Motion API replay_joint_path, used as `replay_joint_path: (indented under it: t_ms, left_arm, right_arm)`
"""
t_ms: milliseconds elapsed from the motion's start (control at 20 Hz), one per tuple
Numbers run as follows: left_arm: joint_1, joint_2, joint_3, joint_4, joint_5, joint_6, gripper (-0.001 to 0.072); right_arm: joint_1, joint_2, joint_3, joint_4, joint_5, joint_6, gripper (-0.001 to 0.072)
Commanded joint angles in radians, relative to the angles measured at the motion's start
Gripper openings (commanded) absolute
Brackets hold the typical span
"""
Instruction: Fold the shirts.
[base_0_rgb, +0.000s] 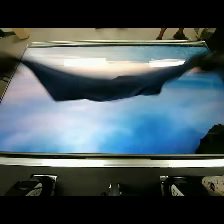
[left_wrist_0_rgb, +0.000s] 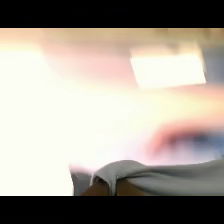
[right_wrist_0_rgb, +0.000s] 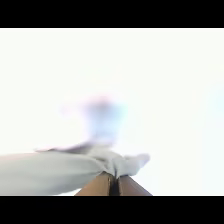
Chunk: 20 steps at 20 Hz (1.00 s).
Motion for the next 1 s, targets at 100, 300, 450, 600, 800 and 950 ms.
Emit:
replay_joint_path:
  t_ms: [100,300,450,600,800,950]
  left_arm:
    - [0.056,0.104,0.455,0.093,-0.068,-0.094,0.0023]
    - [0.056,0.087,0.436,0.114,-0.145,-0.06,0.0023]
    - [0.056,0.035,0.392,0.113,-0.208,-0.043,0.0023]
    - [0.056,-0.079,0.295,0.114,-0.288,-0.032,0.0025]
    - [0.056,-0.309,0.122,0.114,-0.266,-0.014,0.0026]
    - [0.056,-0.545,0.095,0.112,-0.194,-0.014,0.0026]
  right_arm:
    - [0.001,0.249,0.325,-0.174,0.016,0.025,0.0018]
    - [0.001,0.238,0.325,-0.184,0.102,0.02,0.0019]
    - [0.001,0.166,0.325,-0.184,0.16,0.02,0.0019]
    - [0.001,0.008,0.325,-0.184,0.303,-0.003,0.002]
    - [0.001,-0.331,0.322,-0.172,0.37,-0.005,0.0019]
    - [0.001,-0.611,0.322,-0.145,0.27,0.048,0.0019]
